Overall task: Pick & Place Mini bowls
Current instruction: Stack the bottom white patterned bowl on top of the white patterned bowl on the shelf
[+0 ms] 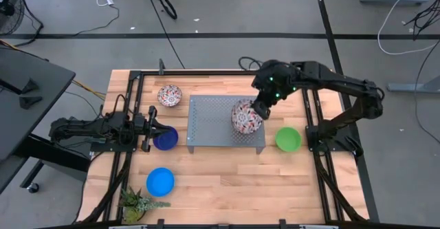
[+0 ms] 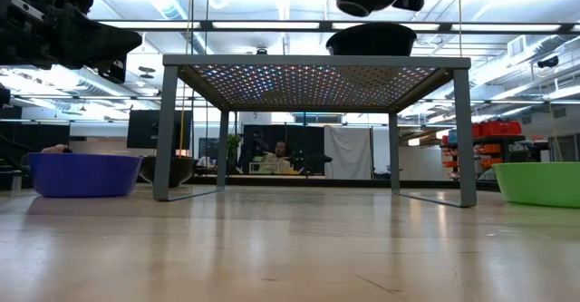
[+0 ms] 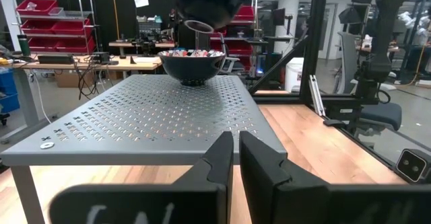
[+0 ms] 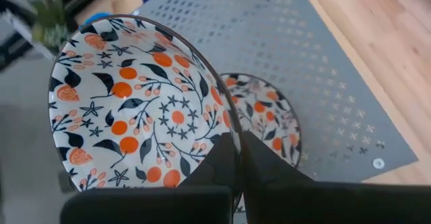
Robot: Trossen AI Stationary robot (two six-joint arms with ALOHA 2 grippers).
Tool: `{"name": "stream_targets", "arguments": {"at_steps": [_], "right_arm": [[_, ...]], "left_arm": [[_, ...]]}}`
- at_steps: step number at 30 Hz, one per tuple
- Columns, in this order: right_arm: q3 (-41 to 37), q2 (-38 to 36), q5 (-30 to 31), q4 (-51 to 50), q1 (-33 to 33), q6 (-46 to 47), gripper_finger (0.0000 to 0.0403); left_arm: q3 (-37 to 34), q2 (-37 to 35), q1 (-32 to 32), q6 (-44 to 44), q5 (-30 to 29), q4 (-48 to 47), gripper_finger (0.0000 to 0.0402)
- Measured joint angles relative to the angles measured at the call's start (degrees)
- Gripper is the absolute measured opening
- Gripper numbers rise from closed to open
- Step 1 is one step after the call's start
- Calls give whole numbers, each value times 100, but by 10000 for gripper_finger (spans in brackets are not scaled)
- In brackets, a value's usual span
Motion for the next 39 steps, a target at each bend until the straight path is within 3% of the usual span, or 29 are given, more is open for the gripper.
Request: {"name": "stream_targets", "arguments": {"at_steps": [10, 35, 39], "right_arm": [[0, 36, -701, -224, -428, 272, 1], [-2, 785, -685, -679, -476, 735, 1], [-2, 782, -436, -943, -474, 617, 1]], "left_arm": [[1, 1, 1, 0, 0, 1, 32], [-1, 2, 1, 0, 1, 1, 32], [1, 2, -1, 0, 0, -1, 32]]}}
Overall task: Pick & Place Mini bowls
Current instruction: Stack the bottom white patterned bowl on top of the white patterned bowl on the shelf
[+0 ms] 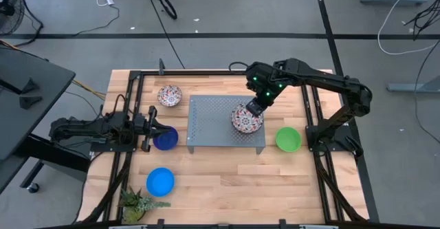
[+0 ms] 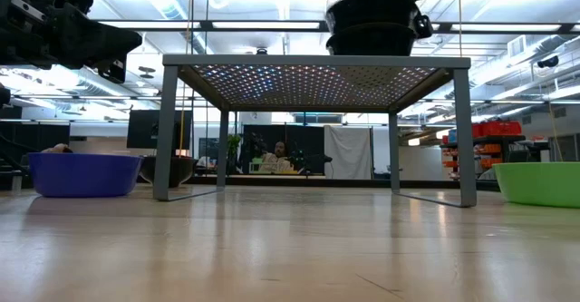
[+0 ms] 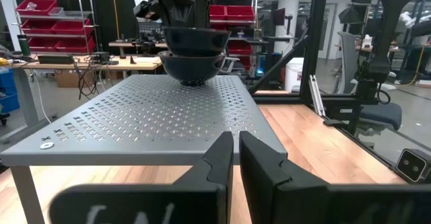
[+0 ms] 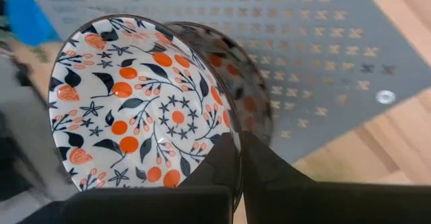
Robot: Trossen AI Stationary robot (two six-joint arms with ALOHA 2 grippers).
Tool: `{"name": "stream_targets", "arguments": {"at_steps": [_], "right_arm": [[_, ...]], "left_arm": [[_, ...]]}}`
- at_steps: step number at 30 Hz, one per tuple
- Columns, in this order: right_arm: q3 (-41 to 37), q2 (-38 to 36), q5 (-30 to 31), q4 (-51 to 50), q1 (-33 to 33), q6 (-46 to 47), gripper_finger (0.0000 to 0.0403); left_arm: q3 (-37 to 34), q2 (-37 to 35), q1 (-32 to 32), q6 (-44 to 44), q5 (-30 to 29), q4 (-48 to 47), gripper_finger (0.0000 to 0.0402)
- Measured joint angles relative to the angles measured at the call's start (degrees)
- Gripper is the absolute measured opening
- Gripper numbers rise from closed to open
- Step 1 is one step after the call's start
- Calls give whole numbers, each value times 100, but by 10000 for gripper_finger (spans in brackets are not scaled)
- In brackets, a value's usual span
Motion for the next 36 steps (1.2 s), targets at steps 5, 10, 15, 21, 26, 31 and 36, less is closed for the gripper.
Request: {"name": "stream_targets", "arguments": {"at_steps": [5, 10, 15, 21, 26, 31, 36], "right_arm": [[0, 0, 104, -45, -2, -75, 1], [0, 0, 221, -58, 0, -80, 1], [0, 0, 233, -47, -2, -123, 1], [0, 39, 243, -34, -2, -181, 1], [-4, 133, 294, 40, 4, -231, 1], [-4, 131, 351, -6, 4, -270, 1], [-4, 131, 349, -25, 7, -331, 2]], "left_arm": [[-1, 0, 2, 0, 0, 0, 32], [-1, -1, 1, 0, -2, 1, 32], [-2, 0, 0, -2, -1, 0, 32], [0, 0, 0, 0, -1, 0, 32], [0, 0, 2, 0, -2, 0, 32], [0, -1, 0, -1, -1, 1, 32], [-1, 0, 1, -1, 0, 0, 32]]}}
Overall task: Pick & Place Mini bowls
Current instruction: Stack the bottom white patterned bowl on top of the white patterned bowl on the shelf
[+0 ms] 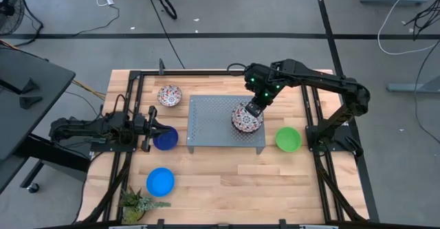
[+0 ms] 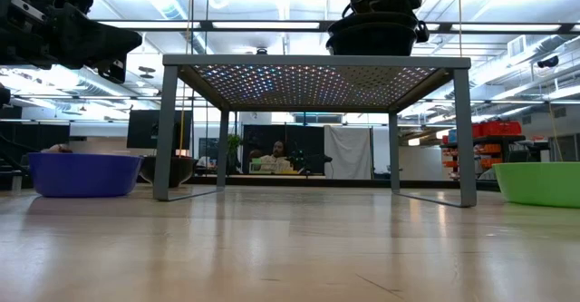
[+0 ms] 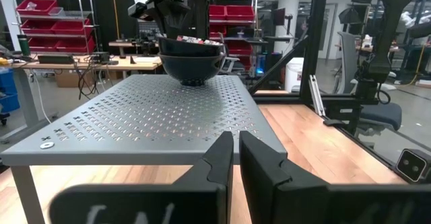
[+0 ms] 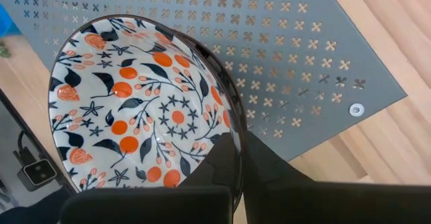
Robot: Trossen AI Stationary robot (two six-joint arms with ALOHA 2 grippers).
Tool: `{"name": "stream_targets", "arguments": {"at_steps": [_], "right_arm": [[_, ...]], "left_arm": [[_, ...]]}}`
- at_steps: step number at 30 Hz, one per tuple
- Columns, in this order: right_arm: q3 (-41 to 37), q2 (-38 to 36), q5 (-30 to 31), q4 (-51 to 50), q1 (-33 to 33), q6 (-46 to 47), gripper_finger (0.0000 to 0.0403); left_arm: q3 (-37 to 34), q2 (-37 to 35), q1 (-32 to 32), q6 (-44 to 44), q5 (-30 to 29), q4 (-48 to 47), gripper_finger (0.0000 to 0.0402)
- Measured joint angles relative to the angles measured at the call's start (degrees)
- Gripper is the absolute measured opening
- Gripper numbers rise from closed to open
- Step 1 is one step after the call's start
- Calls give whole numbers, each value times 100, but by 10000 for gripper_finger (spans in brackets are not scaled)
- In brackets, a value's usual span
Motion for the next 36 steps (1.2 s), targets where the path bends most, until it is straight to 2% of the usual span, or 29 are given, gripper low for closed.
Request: {"name": "stream_targets", "arguments": {"at_steps": [4, 36], "right_arm": [[0, 0, 1, -1, 0, -1, 4], [0, -37, -3, 255, 11, -261, 120]], "left_arm": [[-1, -1, -1, 1, -1, 1, 32], [1, -2, 1, 1, -2, 0, 32]]}}
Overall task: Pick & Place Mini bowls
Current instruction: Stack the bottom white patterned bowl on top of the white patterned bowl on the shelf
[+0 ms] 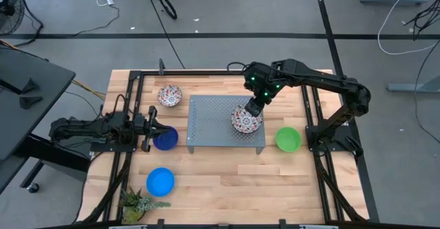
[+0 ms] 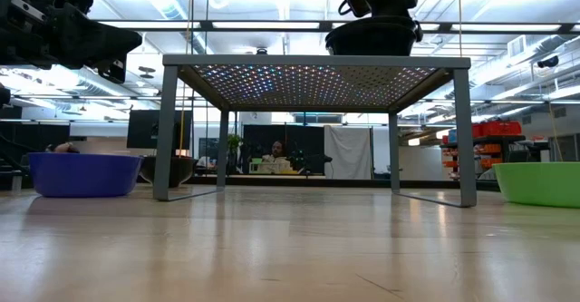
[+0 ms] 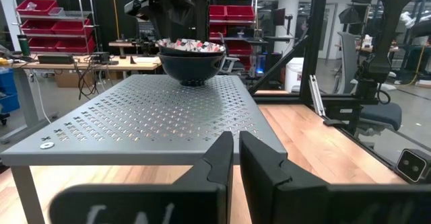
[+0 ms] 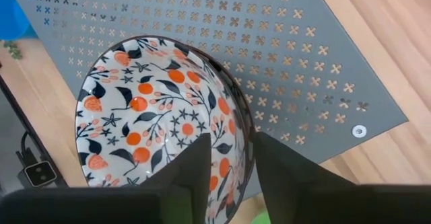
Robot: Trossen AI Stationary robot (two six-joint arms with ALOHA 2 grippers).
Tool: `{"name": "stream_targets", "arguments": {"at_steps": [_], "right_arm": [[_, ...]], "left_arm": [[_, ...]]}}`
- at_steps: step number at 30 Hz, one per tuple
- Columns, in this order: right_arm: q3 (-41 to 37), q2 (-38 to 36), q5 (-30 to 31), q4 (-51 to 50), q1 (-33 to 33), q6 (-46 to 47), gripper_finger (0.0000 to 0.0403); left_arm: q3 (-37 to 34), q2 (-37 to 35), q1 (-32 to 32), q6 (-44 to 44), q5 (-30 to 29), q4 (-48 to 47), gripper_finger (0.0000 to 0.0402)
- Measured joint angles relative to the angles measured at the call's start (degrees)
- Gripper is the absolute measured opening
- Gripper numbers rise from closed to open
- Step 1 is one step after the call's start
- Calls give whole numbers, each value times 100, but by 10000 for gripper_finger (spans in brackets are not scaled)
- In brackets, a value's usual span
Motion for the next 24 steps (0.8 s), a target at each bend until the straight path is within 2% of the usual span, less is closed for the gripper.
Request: {"name": "stream_targets", "arguments": {"at_steps": [6, 13, 19, 24], "right_arm": [[0, -110, -11, 30, 7, -90, 137], [0, -395, -8, 64, 25, -293, 137], [0, -643, 2, 136, 41, -829, 136], [0, -761, 6, 626, 179, -1462, 123]], "left_arm": [[-1, 2, -2, -1, 1, 0, 32], [0, 2, -2, 0, 0, 0, 32], [0, 2, -2, -2, 0, 0, 32], [-1, 1, -2, -1, 2, 2, 32]]}}
